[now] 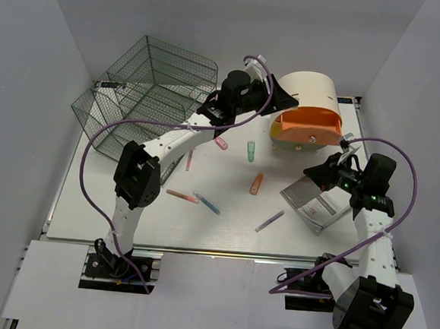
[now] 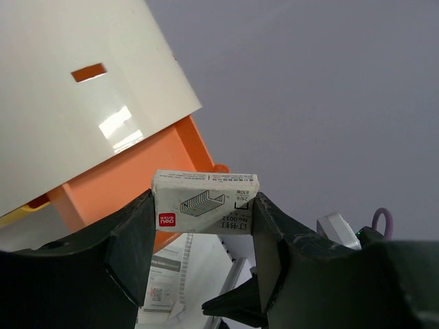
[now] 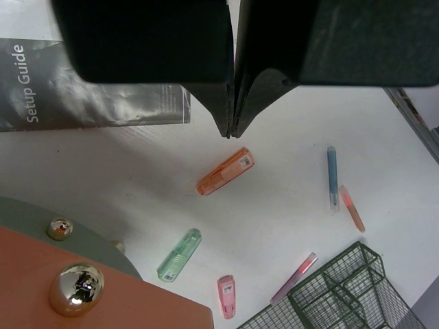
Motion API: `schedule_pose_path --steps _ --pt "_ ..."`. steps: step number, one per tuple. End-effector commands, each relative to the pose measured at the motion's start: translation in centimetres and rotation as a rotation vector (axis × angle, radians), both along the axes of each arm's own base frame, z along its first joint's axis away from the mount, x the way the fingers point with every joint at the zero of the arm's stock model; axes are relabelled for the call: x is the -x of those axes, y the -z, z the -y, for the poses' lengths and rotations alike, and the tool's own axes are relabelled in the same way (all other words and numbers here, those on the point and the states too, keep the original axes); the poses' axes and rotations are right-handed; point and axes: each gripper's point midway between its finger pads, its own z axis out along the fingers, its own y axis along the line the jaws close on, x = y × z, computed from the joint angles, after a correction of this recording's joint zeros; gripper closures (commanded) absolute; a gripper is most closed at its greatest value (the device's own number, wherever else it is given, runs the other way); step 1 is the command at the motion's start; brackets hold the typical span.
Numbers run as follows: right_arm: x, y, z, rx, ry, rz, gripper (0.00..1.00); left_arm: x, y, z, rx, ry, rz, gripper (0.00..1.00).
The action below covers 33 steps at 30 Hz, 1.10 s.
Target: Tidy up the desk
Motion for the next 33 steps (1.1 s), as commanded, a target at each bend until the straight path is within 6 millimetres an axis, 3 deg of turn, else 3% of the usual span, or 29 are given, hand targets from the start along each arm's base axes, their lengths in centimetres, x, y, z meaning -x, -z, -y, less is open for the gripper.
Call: schedule_pose_path --steps 1,5,12,25,33 --pt "-0.4 -2.1 0.1 0.001 -0.006 0.069 1.00 0.9 -3.5 0.9 0.086 0.044 0.035 0.74" --pt "-0.4 -2.2 0.1 -0.003 -0.008 0.070 1.00 1.3 -2.5 2.5 0.086 0.072 0.013 0.73" --pt "-0.2 -2.2 0.0 -0.013 -0.011 0.066 1.00 1.3 -2.4 3.9 0.097 0.076 0.009 0.73" --pt "-0.3 -2.3 0.2 -0.016 -0.002 0.065 1.00 0.5 -0.1 4.4 0.070 -0.008 -0.066 0.70" --pt "-0.3 -2.5 0.3 -0.018 0.004 0.068 1.00 0.0 1.0 4.4 0.051 -0.064 -0.118 0.58"
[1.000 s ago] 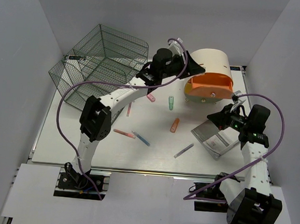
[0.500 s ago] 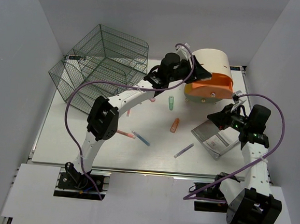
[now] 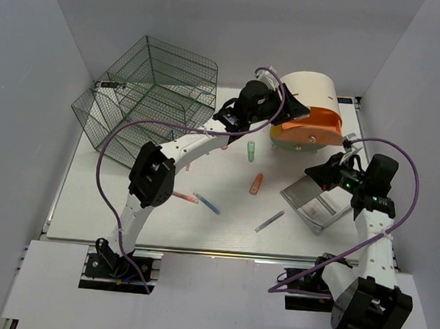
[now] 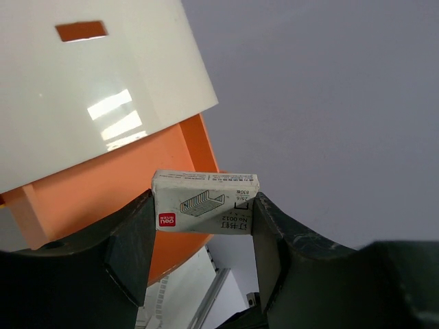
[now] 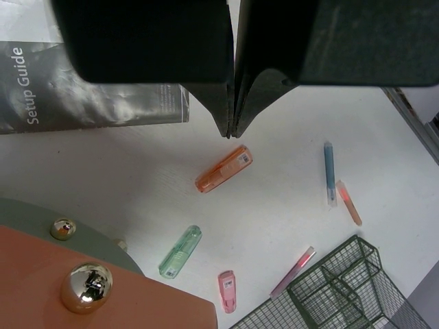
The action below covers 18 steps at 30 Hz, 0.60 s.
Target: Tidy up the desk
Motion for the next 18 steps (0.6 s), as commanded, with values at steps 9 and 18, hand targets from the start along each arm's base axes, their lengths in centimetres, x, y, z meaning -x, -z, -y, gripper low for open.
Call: schedule_pose_path --steps 9,18 --pt "-0.3 -2.3 0.2 0.000 -0.005 0.073 1.00 -0.5 -1.5 0.8 0.024 -0.049 -0.026 0.41" --pt "-0.2 -2.5 0.3 -0.004 -0.003 0.081 1.00 -0.3 -2.5 1.1 0.038 -0.054 -0.019 0.29"
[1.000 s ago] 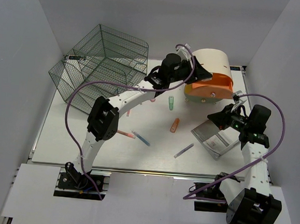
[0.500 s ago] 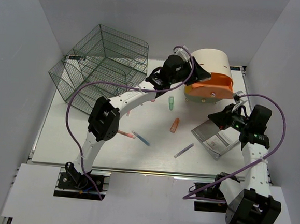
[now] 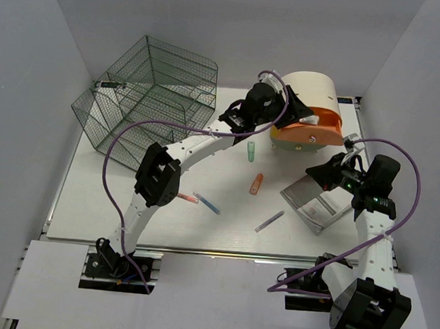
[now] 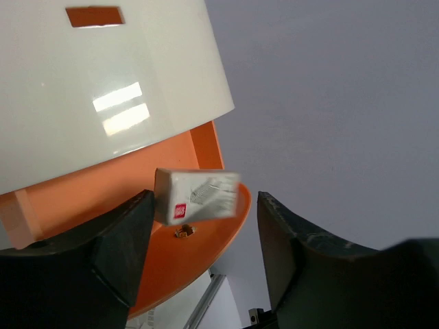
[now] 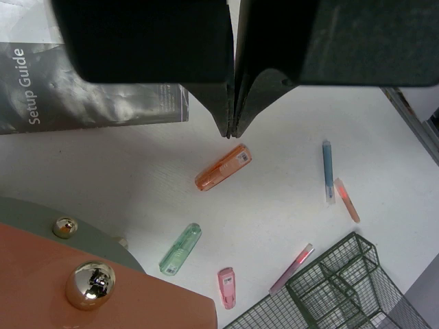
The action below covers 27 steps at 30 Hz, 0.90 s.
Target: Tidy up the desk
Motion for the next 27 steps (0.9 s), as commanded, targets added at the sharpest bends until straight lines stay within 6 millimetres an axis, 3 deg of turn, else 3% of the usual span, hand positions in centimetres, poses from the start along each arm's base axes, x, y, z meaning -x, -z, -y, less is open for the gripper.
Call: schedule_pose_path --steps 1,7,12,16,17,20,21,22,23,26,27 --pt "-0.2 -2.0 0.0 0.002 -0.011 0.067 1.00 0.3 -4.7 -0.2 0.062 -0.014 0.061 0.27" --pt "-0.2 -2.0 0.0 0.001 -0.021 0.069 0.99 0.4 -6.8 -0.4 0.084 -0.014 0.092 0.23" --pt "0.0 -1.8 -0.1 0.010 -0.042 0.078 0.95 1.3 -9.7 -1.1 0.113 -0.004 0.133 0.23" --pt "0.5 -1.5 -0.3 0.076 -0.108 0.149 0.91 2.6 -12.4 -3.4 0.080 0.015 0.228 0.42" --pt "0.6 -1.2 -0.3 0.089 -0.113 0.157 0.91 3.3 -12.5 -4.0 0.061 0.028 0.248 0.62" --pt "0.2 -0.8 0.0 0.128 -0.098 0.186 0.96 5.5 -11.8 -8.8 -0.064 0.013 0.344 0.87" --pt "0.0 -1.2 0.0 0.127 -0.094 0.194 0.98 6.4 -7.6 -10.2 -0.158 0.014 0.318 0.89" --pt "-0.3 -1.5 0.1 0.125 -0.089 0.190 1.00 7.5 -10.4 -13.5 -0.187 -0.034 0.426 0.91" --pt "-0.6 -1.8 0.2 0.123 -0.069 0.180 1.00 8.3 -9.6 -14.9 -0.228 -0.043 0.445 0.91" --pt "-2.4 -3.0 1.5 0.177 0.006 0.192 1.00 10.8 -6.6 -20.2 -0.379 -0.079 0.515 0.84" --pt "-2.9 -3.8 1.8 0.198 0.020 0.210 1.00 11.3 -5.6 -21.4 -0.435 -0.077 0.550 0.62"
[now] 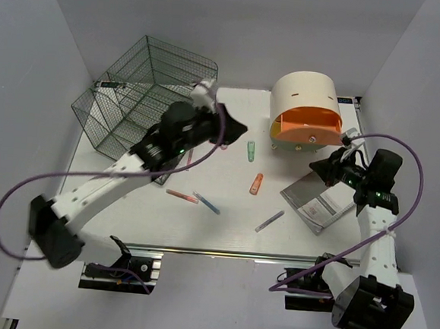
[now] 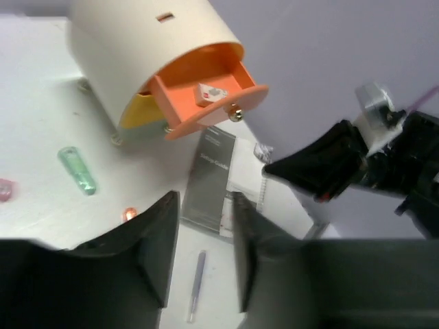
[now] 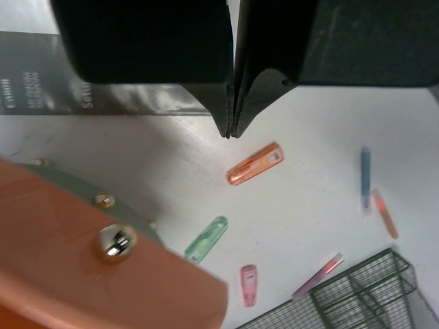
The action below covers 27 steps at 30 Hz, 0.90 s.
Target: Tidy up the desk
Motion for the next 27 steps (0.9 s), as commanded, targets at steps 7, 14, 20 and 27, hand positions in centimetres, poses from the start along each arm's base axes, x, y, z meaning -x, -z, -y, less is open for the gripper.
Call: schedule_pose_path --steps 7,14,20,27 --pt "-5.6 -2.2 2.5 0.271 0.022 0.163 0.93 2.9 6.5 -9.6 -0.323 -0.117 0.257 0.21" --pt "-8.3 -0.5 3.4 0.474 -0.033 0.201 0.89 2.7 7.6 -10.5 -0.425 -0.119 0.266 0.19" --pt "-10.6 -0.7 3.6 0.528 0.008 0.242 0.92 2.9 7.1 -11.1 -0.427 -0.126 0.282 0.18" --pt "-12.9 -1.5 3.2 0.548 0.042 0.270 0.92 3.1 6.8 -11.0 -0.421 -0.122 0.287 0.17"
